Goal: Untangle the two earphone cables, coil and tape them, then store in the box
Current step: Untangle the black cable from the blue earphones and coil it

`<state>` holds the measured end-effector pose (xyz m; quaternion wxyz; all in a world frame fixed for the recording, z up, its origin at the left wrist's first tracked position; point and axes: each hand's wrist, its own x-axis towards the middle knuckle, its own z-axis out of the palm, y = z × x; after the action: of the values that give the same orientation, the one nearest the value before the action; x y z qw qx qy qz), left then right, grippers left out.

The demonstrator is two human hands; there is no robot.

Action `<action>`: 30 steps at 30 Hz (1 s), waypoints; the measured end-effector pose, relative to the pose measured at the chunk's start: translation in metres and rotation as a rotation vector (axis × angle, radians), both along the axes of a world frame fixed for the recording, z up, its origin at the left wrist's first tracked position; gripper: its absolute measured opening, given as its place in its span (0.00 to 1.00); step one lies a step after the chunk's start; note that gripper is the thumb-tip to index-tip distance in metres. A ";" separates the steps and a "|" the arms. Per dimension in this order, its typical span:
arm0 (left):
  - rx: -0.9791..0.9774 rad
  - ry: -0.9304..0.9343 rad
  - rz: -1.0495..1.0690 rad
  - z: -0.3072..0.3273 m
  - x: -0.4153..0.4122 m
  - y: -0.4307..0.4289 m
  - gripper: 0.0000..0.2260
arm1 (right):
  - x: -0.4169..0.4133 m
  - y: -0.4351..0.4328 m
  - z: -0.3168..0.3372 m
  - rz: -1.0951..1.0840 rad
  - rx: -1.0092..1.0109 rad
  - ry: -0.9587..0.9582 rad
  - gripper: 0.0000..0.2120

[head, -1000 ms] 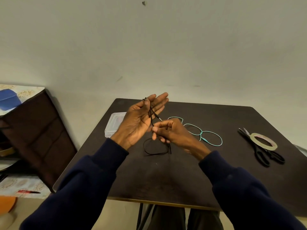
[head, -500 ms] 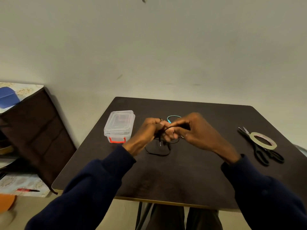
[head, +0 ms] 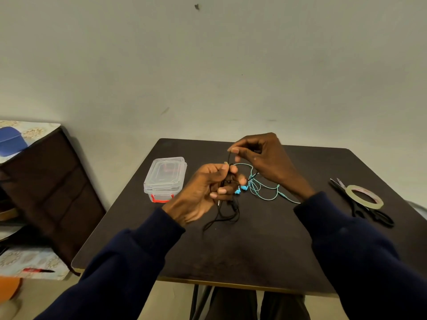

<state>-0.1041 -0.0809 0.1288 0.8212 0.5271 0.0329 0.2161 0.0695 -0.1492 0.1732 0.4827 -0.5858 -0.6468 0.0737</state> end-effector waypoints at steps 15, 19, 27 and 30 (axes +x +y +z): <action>0.213 -0.192 0.276 0.004 0.012 0.043 0.14 | -0.047 -0.019 -0.072 0.141 -0.218 0.116 0.10; 0.506 0.042 0.402 -0.009 0.011 0.041 0.12 | -0.033 -0.026 -0.039 0.056 -0.132 -0.264 0.09; 0.220 0.168 0.167 -0.007 0.006 0.007 0.18 | -0.005 -0.016 0.001 -0.105 0.064 -0.237 0.02; -0.032 0.010 0.002 -0.002 0.002 0.005 0.12 | -0.003 -0.003 -0.006 -0.094 0.037 -0.047 0.03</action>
<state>-0.1019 -0.0763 0.1267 0.8291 0.5150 0.0411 0.2137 0.0670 -0.1523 0.1673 0.4812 -0.6082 -0.6308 0.0251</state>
